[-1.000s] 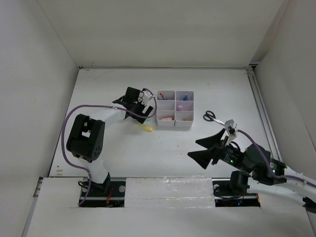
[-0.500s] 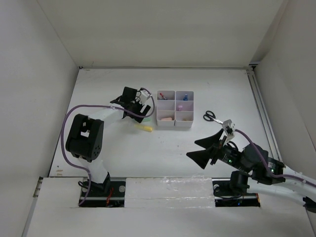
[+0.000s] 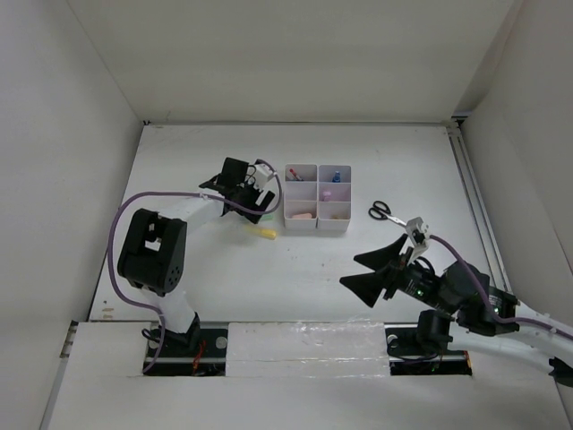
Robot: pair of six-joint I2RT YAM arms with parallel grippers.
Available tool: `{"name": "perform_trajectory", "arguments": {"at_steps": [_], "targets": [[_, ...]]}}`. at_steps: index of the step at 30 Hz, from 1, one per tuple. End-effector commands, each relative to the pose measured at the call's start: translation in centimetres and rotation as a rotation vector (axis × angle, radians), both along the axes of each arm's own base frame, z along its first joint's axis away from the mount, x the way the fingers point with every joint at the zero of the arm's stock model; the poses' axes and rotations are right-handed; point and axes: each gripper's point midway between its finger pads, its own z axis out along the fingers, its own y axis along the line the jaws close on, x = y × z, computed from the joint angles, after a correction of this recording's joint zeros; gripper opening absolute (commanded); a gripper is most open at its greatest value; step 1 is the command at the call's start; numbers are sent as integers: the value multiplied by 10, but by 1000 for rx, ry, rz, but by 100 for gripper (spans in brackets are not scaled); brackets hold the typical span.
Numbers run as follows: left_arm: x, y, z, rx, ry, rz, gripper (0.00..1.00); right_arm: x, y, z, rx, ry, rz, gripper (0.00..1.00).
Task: Sort the stationery into containers
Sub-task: Pick up the pen from the center of the board.
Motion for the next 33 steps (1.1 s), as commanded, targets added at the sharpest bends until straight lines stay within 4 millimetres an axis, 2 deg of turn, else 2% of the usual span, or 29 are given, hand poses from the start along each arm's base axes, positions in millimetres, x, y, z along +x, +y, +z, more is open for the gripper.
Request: {"name": "perform_trajectory", "arguments": {"at_steps": [1,5,10,13,16,18,20,24,26,30,32,33], "targets": [[-3,-5,-6,-1,24,-19,79,-4,-4,13,46,-6,14,100],[-3,-3,-15,14,43,-13,79,-6,-8,22,72,-15,14,100],[-5,0,-21,27,50,-6,77,-5,-7,20,63,-12,14,100],[-6,2,-29,56,60,1,70,-5,-7,20,63,-12,14,100],[0,7,-35,85,58,32,69,-5,-6,22,63,-12,14,100],[0,9,-46,100,83,45,68,-6,-7,24,63,-12,14,100],[4,7,-44,99,81,45,62,-4,-9,29,70,-24,5,100],[7,9,-45,92,85,51,57,-3,-12,29,60,-20,-4,100],[7,17,-45,86,90,79,57,-3,-12,29,60,-20,-4,100],[9,12,-45,65,102,74,54,-4,-13,33,69,-23,-4,100],[9,10,-46,58,120,76,49,-4,-14,38,77,-26,-4,100],[9,9,-47,62,129,76,42,-4,-14,38,77,-26,-4,100]]}}
